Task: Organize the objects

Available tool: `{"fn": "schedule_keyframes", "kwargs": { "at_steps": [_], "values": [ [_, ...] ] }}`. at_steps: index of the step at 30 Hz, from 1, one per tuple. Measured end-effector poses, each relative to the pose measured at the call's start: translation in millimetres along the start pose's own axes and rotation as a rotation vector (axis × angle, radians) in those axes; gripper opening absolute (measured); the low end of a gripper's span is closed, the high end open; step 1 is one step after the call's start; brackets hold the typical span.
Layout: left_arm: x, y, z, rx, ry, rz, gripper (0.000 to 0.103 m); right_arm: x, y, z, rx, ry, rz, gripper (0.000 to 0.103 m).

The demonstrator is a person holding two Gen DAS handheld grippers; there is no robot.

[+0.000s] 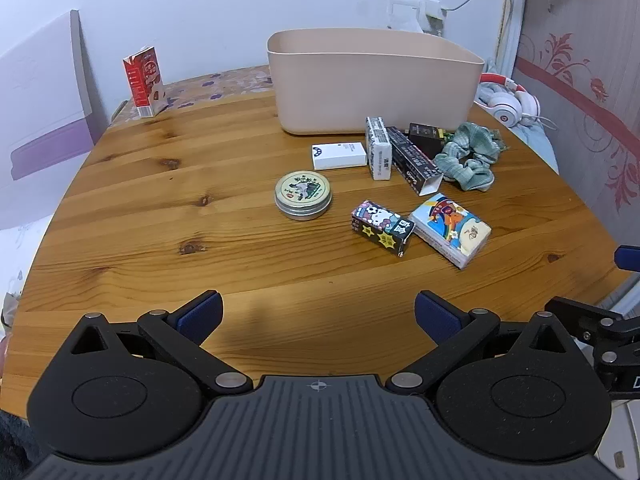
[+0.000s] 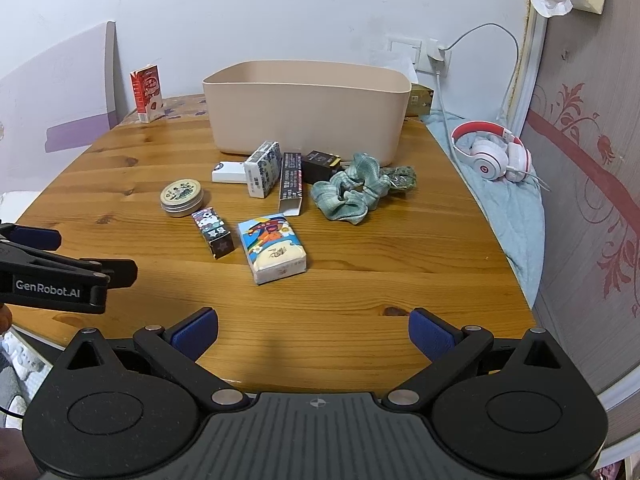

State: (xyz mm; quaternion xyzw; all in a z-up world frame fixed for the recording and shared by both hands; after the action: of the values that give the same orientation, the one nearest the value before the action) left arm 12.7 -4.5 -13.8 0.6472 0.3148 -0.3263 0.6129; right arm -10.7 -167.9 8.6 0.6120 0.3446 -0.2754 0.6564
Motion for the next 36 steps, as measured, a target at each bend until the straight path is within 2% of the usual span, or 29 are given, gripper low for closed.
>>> {"fn": "schedule_keyframes", "kwargs": {
  "at_steps": [36],
  "values": [
    [6.2, 8.6, 2.4, 0.021, -0.018, -0.01, 0.103, 6.0, 8.6, 5.5, 0.03, 0.009, 0.008, 0.103]
  ]
}}
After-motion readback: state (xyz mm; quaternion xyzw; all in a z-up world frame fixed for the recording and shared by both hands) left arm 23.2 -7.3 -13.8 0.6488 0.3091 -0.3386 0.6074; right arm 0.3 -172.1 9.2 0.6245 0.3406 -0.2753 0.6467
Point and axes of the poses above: each gripper's, at about its wrist camera, not at the fingertips, and x roughly the way its jaws point, z to its right, y to its top, the point moved 2 cm from there along x, roughly the way its jaws point, and after that the axes turned 8 degrees about -z, right-handed, at the moved point
